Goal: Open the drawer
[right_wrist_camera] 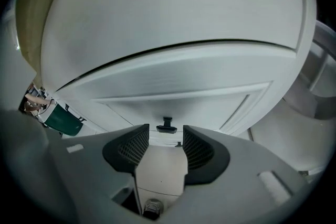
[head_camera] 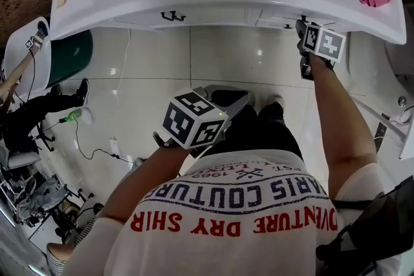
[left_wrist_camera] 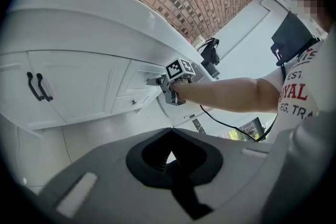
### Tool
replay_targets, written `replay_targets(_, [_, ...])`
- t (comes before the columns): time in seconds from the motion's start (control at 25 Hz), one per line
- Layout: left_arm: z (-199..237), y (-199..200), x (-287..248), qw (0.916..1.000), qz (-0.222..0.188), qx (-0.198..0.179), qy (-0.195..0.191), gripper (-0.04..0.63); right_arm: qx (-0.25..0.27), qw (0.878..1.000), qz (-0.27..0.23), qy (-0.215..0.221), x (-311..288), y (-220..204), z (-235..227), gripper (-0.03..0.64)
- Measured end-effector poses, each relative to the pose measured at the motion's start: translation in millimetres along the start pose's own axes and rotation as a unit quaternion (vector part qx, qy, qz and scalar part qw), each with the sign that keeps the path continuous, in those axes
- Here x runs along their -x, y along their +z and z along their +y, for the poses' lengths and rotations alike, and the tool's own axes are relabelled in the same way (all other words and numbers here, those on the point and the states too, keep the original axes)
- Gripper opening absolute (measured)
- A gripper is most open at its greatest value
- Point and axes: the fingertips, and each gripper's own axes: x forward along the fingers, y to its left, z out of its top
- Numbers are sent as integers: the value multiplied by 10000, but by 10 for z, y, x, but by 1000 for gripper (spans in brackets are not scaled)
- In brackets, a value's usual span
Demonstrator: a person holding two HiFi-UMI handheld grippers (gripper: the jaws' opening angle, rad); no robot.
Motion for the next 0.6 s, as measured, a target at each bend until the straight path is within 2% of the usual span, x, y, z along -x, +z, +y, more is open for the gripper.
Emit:
replay_targets(0.24, [-4, 4, -18, 9997, 74, -113, -179, -5, -74, 9998, 81, -166, -118, 37, -57, 190])
replay_targets(0.36, [16, 43, -1, 9996, 77, -168, -190, -5, 37, 9997, 109, -206, -123, 66, -30, 140])
replay_targets(0.6, [52, 79, 93, 9997, 29, -187, -157, -5, -58, 9995, 123, -289, -95, 50, -3, 133])
